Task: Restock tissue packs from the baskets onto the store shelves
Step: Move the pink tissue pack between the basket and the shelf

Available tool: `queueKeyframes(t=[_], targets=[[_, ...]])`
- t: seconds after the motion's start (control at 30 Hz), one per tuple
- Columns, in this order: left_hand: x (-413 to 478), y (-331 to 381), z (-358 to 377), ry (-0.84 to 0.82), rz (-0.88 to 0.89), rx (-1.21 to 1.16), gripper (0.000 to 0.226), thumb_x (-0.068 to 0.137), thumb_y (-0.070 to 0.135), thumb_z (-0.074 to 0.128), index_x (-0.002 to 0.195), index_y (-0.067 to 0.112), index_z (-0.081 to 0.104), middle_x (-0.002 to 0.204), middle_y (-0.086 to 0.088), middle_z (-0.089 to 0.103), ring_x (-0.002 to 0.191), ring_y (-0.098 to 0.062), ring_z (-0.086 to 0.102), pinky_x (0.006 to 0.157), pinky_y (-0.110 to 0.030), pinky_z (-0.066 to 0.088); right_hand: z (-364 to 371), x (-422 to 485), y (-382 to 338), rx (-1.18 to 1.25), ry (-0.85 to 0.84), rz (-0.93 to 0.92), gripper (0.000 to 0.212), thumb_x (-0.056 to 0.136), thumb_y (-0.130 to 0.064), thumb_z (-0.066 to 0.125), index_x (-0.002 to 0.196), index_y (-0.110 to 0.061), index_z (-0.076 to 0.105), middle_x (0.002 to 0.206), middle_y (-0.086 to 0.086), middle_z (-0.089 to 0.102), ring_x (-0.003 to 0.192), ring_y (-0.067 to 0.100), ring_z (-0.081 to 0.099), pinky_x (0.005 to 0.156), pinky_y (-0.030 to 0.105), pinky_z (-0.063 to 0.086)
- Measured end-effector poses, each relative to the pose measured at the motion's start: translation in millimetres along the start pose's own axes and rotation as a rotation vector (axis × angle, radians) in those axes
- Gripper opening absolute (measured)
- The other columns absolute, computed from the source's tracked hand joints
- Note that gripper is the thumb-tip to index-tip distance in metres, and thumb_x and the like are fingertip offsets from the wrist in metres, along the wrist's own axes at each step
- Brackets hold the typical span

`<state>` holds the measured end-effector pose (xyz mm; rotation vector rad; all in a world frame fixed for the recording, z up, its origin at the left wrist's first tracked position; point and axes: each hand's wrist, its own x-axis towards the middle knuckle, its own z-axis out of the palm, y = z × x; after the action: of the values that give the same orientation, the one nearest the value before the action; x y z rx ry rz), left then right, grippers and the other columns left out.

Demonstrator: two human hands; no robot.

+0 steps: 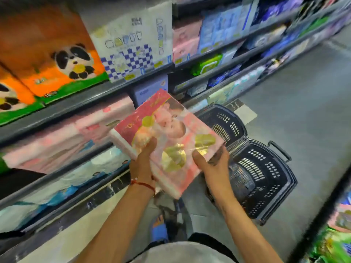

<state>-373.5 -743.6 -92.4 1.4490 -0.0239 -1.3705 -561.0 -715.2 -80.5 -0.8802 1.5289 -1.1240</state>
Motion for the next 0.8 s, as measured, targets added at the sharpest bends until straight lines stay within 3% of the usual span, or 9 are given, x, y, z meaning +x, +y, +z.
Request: queueKeyframes(t=[0.2,0.3,0.37,0.47,0.53,0.6,0.63,0.73,0.8], targets=[[-45,-7,-16,-0.067,0.044,-0.054,0.098,0.047,0.064,0.097,0.131,0.023,0.068,0.126,-0.01,0.072,0.11,-0.035,0.071,0.097,-0.054,0.056,-5,-36,-13,0.238,-0.204,0.111,0.105,0.074,-0.061,0.085,0.161,-0.038,0.03,0.149,-0.01,0.06,0.135,0.014,0.06,0.119,0.053,0.045],[-89,-14,-27,-0.143,0.02,0.01,0.083,0.062,0.068,0.088,0.13,0.027,0.066,0.12,-0.007,0.075,0.109,-0.03,0.072,0.095,-0.049,0.057,-16,-47,-14,0.297,-0.183,0.087,0.106,0.075,-0.054,0.089,0.161,-0.034,0.03,0.149,-0.003,0.061,0.136,0.02,0.061,0.117,0.057,0.046],[-108,-23,-42,-0.134,-0.029,0.148,0.072,0.07,0.071,0.079,0.126,0.028,0.067,0.116,-0.003,0.075,0.108,-0.025,0.069,0.086,-0.04,0.055,-24,-50,-17,0.341,-0.201,0.054,0.095,0.08,-0.041,0.089,0.158,-0.026,0.037,0.146,0.004,0.065,0.132,0.028,0.065,0.112,0.061,0.05],[-132,-34,-67,-0.083,-0.06,0.356,0.08,0.064,0.077,0.074,0.124,0.025,0.069,0.119,-0.003,0.067,0.105,-0.022,0.061,0.077,-0.035,0.046,-37,-51,-31,0.3,-0.235,-0.042,0.082,0.08,-0.025,0.089,0.15,-0.024,0.047,0.138,0.008,0.07,0.122,0.033,0.071,0.102,0.061,0.057],[-142,-36,-90,0.156,0.194,0.521,0.08,0.054,0.082,0.067,0.099,0.017,0.073,0.105,-0.008,0.067,0.105,-0.031,0.062,0.078,-0.036,0.044,-43,-51,-41,0.195,-0.258,-0.096,0.087,0.072,-0.022,0.095,0.147,-0.028,0.051,0.135,0.005,0.071,0.118,0.032,0.073,0.097,0.06,0.06],[-157,-26,-112,0.346,0.476,0.63,0.087,0.047,0.086,0.06,0.097,0.015,0.062,0.108,-0.007,0.056,0.112,-0.033,0.055,0.09,-0.039,0.044,-44,-54,-51,0.062,-0.316,-0.161,0.087,0.065,-0.024,0.1,0.141,-0.035,0.058,0.132,0.002,0.073,0.117,0.031,0.073,0.095,0.059,0.06],[-164,-17,-120,0.333,0.558,0.672,0.088,0.049,0.086,0.058,0.105,0.018,0.057,0.115,-0.005,0.05,0.116,-0.028,0.049,0.096,-0.039,0.042,-43,-55,-56,0.009,-0.354,-0.184,0.086,0.063,-0.023,0.101,0.138,-0.036,0.06,0.13,0.001,0.074,0.116,0.031,0.073,0.095,0.058,0.061],[-183,16,-127,0.091,0.682,0.921,0.074,0.057,0.083,0.058,0.114,0.037,0.052,0.123,0.004,0.044,0.124,-0.018,0.04,0.101,-0.031,0.033,-36,-66,-73,-0.071,-0.503,-0.197,0.081,0.067,-0.007,0.097,0.136,-0.034,0.064,0.123,0.002,0.077,0.108,0.03,0.077,0.088,0.058,0.064],[-189,39,-128,-0.04,0.732,1.034,0.087,0.065,0.073,0.071,0.139,0.034,0.046,0.138,0.004,0.042,0.135,-0.017,0.036,0.106,-0.028,0.029,-30,-79,-87,-0.109,-0.609,-0.196,0.085,0.068,-0.001,0.094,0.14,-0.035,0.062,0.123,0.003,0.077,0.105,0.031,0.078,0.086,0.057,0.064]])
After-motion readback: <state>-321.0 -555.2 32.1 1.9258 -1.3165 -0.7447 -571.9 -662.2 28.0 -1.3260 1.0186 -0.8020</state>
